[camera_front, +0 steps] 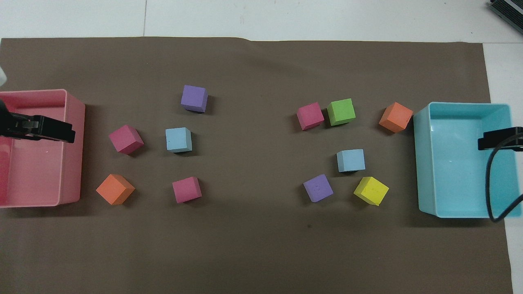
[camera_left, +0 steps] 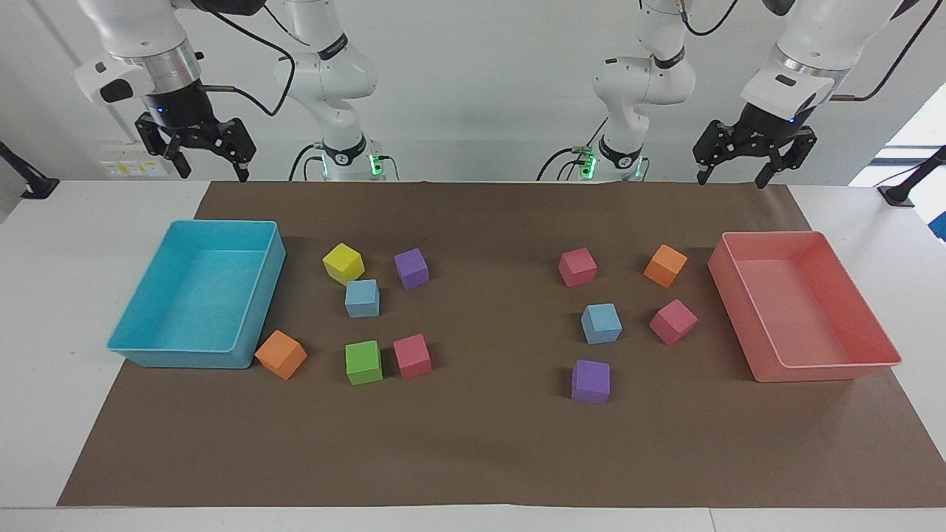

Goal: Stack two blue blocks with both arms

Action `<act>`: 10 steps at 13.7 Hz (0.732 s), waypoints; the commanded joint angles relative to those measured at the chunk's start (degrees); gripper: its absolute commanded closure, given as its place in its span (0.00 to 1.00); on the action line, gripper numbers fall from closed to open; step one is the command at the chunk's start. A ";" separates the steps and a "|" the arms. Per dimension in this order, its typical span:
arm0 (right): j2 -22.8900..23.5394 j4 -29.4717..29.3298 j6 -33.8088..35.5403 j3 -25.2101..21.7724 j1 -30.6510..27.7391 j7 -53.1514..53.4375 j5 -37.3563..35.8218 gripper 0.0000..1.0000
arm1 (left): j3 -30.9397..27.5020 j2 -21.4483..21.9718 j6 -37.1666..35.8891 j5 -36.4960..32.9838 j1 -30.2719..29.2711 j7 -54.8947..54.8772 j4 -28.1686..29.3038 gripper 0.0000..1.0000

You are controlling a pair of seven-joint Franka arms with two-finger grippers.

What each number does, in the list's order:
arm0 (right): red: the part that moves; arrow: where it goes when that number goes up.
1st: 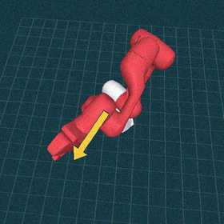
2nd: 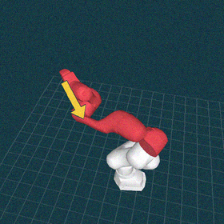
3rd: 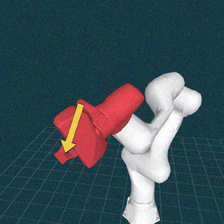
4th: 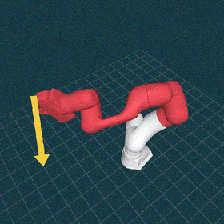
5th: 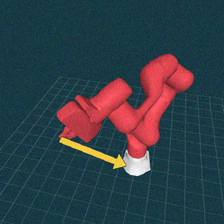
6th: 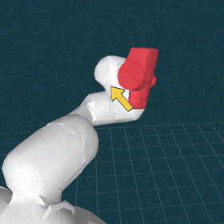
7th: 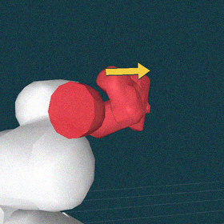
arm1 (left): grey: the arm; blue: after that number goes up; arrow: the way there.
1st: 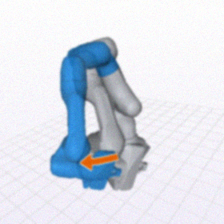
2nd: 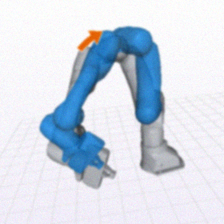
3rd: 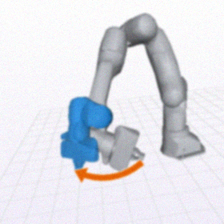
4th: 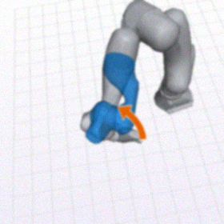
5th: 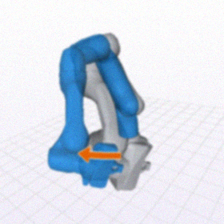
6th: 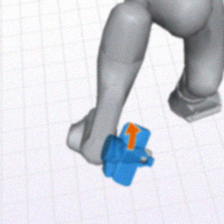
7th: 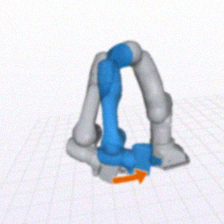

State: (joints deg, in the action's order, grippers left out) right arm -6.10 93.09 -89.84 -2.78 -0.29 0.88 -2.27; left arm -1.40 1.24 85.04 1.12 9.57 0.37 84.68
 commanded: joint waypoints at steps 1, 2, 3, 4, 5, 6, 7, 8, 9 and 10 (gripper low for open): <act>-1.11 1.56 0.45 0.93 1.24 0.17 -0.63 0.00 | 0.34 1.04 -1.19 -0.16 -0.08 -0.54 0.65 0.00; -1.02 1.39 0.54 0.93 1.78 0.79 -0.63 0.00 | 0.34 1.13 -1.19 -0.16 -0.17 -0.54 0.66 0.00; -1.02 1.21 0.72 0.93 1.69 0.62 -0.63 0.00 | 0.43 1.05 -1.10 -0.16 -0.25 -0.46 0.66 0.00; -1.02 1.04 1.68 0.93 1.69 0.27 -0.63 0.00 | 0.43 1.05 -1.01 -0.16 -0.52 -0.46 0.66 0.00; -1.02 0.86 2.90 1.02 1.78 0.18 -0.63 0.00 | 0.34 1.05 -1.10 -0.07 -0.61 -0.54 0.66 0.00; -1.02 0.77 3.26 1.02 1.78 0.00 -0.63 0.00 | 0.34 1.13 -1.45 -0.16 -0.69 -0.63 0.66 0.00; -1.02 0.77 3.53 0.93 1.78 -0.43 -0.63 0.00 | 0.25 1.22 -3.10 -0.16 -0.69 -0.98 0.66 0.00; -1.02 0.77 3.62 1.02 1.78 -0.52 -0.46 0.00 | 0.25 1.22 -4.69 -0.24 -0.69 -1.51 0.66 0.00; -1.02 0.77 3.62 0.93 1.78 -0.44 0.15 0.00 | 0.25 1.31 -5.05 -0.33 -0.69 -2.55 0.66 0.00; -1.02 0.77 3.62 0.93 1.78 -0.35 0.94 0.00 | 0.17 1.31 -5.06 -0.33 -0.69 -3.09 0.66 0.00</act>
State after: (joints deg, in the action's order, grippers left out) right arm -6.28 93.32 -86.82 -1.94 1.63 0.97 -2.20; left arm -1.44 1.39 81.23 1.12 9.53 -0.81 84.69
